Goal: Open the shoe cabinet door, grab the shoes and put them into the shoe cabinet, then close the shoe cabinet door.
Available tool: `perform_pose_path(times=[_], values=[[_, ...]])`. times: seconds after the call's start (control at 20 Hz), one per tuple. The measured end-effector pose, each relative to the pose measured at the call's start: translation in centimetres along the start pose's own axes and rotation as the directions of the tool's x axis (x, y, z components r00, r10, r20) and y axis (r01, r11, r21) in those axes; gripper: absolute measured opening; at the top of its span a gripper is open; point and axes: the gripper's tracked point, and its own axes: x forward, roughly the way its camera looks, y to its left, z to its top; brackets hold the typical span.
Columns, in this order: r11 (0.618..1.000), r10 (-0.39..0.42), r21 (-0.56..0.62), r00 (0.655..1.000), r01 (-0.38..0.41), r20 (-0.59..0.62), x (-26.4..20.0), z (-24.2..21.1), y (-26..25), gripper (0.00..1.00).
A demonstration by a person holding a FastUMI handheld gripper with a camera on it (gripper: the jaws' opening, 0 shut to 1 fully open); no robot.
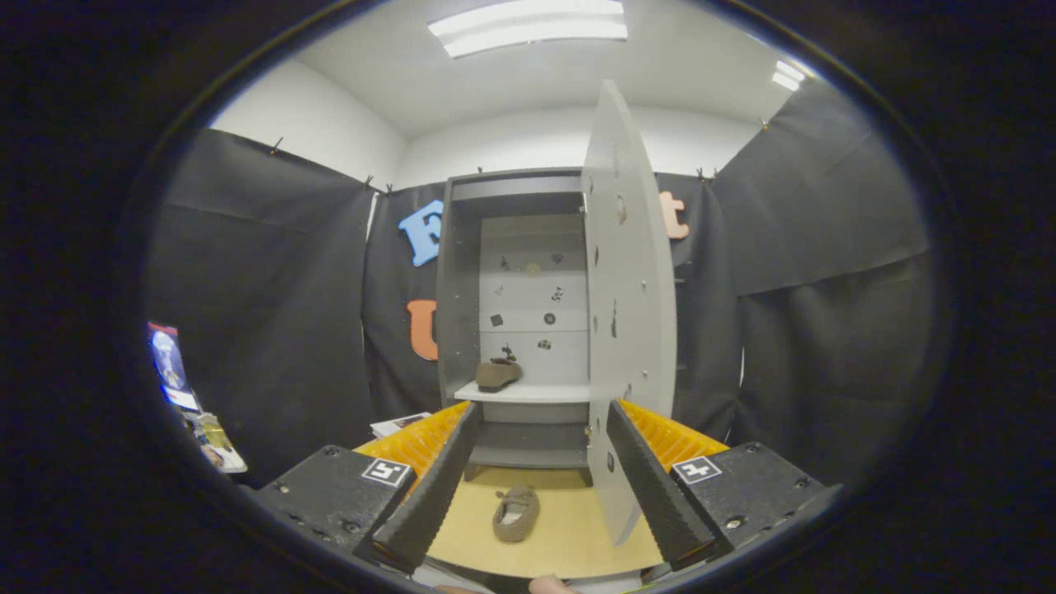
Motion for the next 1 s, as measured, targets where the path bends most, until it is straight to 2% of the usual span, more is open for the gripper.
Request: perform_pose_path(times=[0.2, 0.35, 0.5, 0.7, 0.85, 1.0], values=[[0.999, 0.046, -0.016, 0.999, -0.045, 0.024, 3.0, -3.8, 5.0, 1.0], [0.997, 0.079, 0.022, 0.997, -0.078, -0.011, 6.1, -7.1, 8.1, 1.0], [0.997, 0.068, 0.042, 0.996, -0.066, -0.054, 9.4, -10.9, 9.4, 1.0], [0.999, 0.042, 0.029, 0.987, -0.038, -0.158, 14.3, -18.1, 9.7, 1.0], [0.999, 0.004, 0.042, 0.96, 0.008, -0.282, 17.4, -25.5, 8.9, 1.0], [0.997, -0.025, 0.055, 0.912, 0.052, -0.409, 20.0, -32.1, 7.7, 1.0]])
